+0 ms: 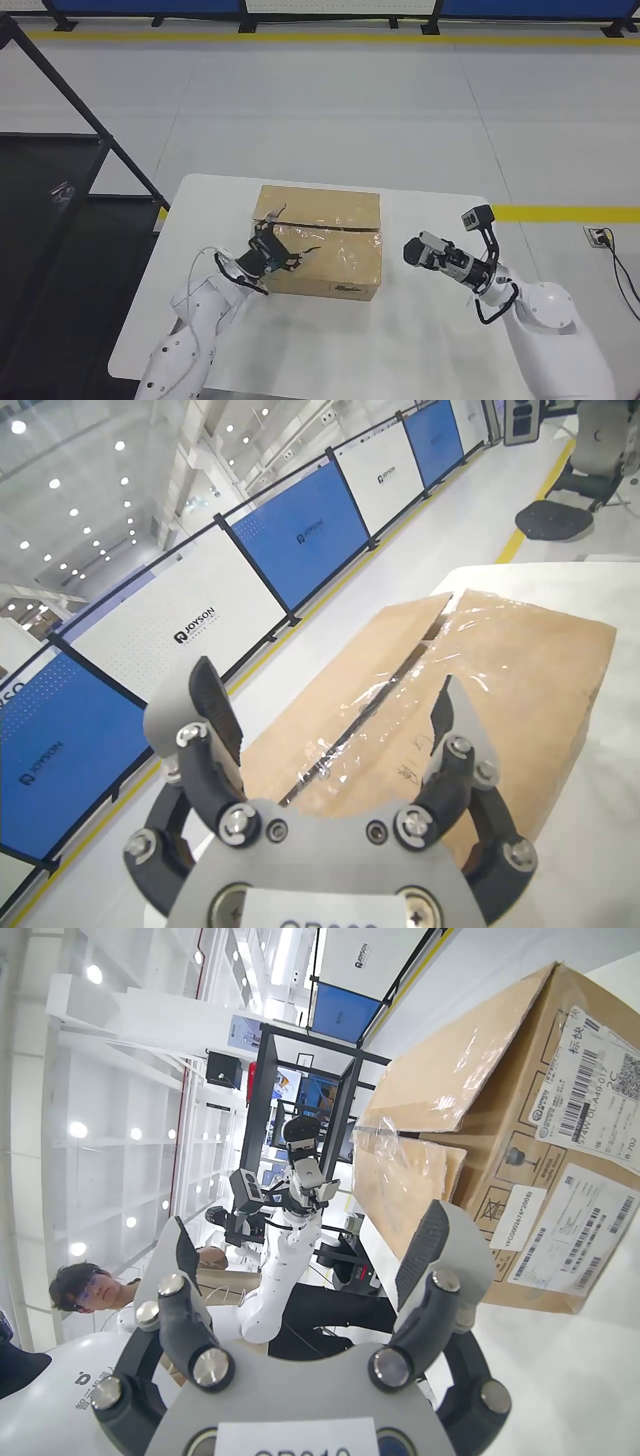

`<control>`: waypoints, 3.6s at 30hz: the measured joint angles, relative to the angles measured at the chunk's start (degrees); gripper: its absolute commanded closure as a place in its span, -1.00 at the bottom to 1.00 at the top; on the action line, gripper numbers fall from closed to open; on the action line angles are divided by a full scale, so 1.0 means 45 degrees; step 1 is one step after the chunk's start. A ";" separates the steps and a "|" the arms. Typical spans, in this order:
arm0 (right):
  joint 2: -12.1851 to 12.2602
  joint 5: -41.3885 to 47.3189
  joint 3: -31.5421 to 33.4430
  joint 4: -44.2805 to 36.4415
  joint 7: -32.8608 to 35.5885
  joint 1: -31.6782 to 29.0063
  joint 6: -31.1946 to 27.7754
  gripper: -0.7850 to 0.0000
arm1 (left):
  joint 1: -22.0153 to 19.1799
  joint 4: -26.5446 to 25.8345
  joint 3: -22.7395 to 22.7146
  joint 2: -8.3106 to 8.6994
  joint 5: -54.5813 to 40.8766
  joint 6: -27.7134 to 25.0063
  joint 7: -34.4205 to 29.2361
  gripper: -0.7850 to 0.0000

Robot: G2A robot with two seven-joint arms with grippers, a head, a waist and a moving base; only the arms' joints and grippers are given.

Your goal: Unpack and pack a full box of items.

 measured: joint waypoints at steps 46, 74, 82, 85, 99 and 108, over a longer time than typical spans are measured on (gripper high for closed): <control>0.0331 0.0528 0.0120 -0.0751 -0.0872 -0.1137 -0.0386 -1.00 | -0.4733 0.4832 0.4253 -0.0903 -0.0446 0.1137 -0.0727 -1.00; 0.0562 0.0883 0.0503 -0.0594 -0.0556 -0.1226 -0.0442 -1.00 | -0.6262 0.7034 0.5597 -0.1941 -0.1802 0.2839 -0.0401 -1.00; 0.0395 0.0628 -0.0910 -0.0475 -0.0423 0.0263 0.0961 -1.00 | -0.5160 0.5741 0.3372 -0.1296 -0.2428 0.4650 0.0728 -1.00; 0.0217 0.0301 -0.1939 -0.0085 -0.0465 0.1170 0.1307 -1.00 | -0.4019 0.4569 0.2169 -0.0891 -0.2473 0.4931 0.0902 -1.00; -0.1041 -0.0494 -0.5994 0.2747 -0.2677 0.4713 0.1993 -1.00 | 0.0849 0.0436 -0.1170 -0.0079 -0.3329 0.5775 0.0644 -1.00; -0.1299 -0.0538 -0.6331 0.4333 -0.2424 0.5589 0.2488 -1.00 | 0.1425 0.0012 -0.1495 0.0020 -0.3495 0.5635 0.0684 -1.00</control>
